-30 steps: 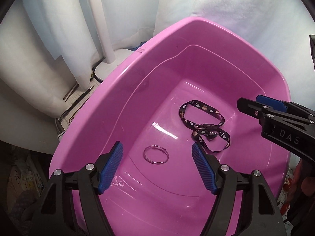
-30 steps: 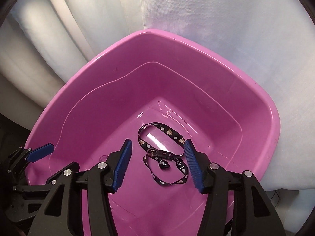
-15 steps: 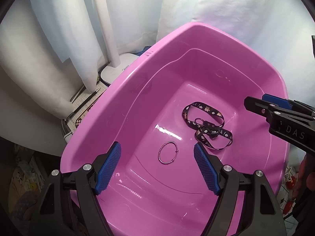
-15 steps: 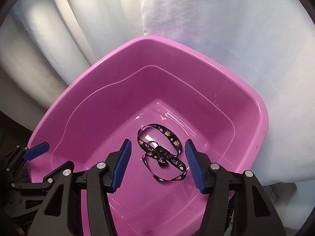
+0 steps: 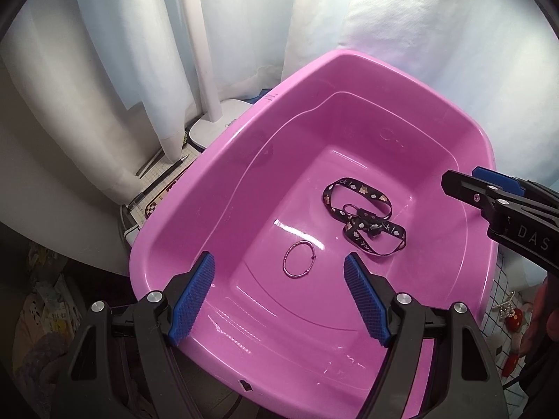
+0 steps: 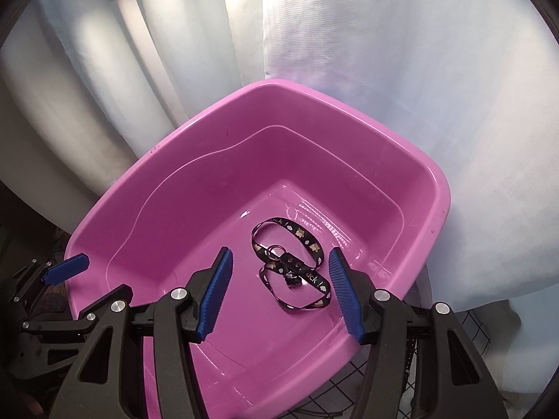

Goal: Organize jewelry
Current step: 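Open both tools to drop the bangle and lanyard into the tub, then move both tools back over the table toward the headband and hairpin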

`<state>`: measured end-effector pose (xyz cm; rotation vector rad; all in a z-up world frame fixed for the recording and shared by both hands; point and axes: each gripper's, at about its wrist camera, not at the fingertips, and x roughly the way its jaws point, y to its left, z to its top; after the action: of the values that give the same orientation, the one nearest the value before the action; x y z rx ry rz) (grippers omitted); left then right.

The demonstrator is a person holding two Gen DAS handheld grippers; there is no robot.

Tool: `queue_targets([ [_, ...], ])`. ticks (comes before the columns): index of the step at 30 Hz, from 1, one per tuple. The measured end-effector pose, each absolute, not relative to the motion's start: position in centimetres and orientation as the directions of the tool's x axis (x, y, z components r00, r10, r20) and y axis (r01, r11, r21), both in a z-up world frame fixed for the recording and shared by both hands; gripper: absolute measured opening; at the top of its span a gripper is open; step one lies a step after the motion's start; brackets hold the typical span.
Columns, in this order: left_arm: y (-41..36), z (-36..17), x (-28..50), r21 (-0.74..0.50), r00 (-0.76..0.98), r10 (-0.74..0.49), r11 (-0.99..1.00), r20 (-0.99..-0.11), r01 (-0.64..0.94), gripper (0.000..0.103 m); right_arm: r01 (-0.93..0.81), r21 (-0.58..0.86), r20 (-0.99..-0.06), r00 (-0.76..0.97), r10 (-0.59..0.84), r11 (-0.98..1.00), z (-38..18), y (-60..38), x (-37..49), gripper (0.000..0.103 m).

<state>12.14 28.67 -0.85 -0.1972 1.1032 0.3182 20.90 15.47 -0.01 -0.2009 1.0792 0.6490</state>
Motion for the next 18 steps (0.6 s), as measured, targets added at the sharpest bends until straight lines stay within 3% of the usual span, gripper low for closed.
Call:
queue_targets([
  [6,26.8,0.2,10.3,0.01,0.446,0.16,0.947,-0.881,-0.321,0.075,-0.571,0.156,-0.843,0.348,0.409,0.806,1.3,12.8,18.7,0.056],
  [10,25.3,0.9,9.0,-0.005,0.48,0.142,0.956,-0.866,-0.292,0.085,-0.566,0.157,-0.822,0.38,0.425,0.809,2.5,10.0,16.4,0.056],
  [18,20.9,2.0,6.5,-0.012,0.545,0.092,0.983,-0.834,-0.183,0.086,-0.511,0.143,-0.79,0.456,0.408,0.848,4.0,1.6,11.7,0.059],
])
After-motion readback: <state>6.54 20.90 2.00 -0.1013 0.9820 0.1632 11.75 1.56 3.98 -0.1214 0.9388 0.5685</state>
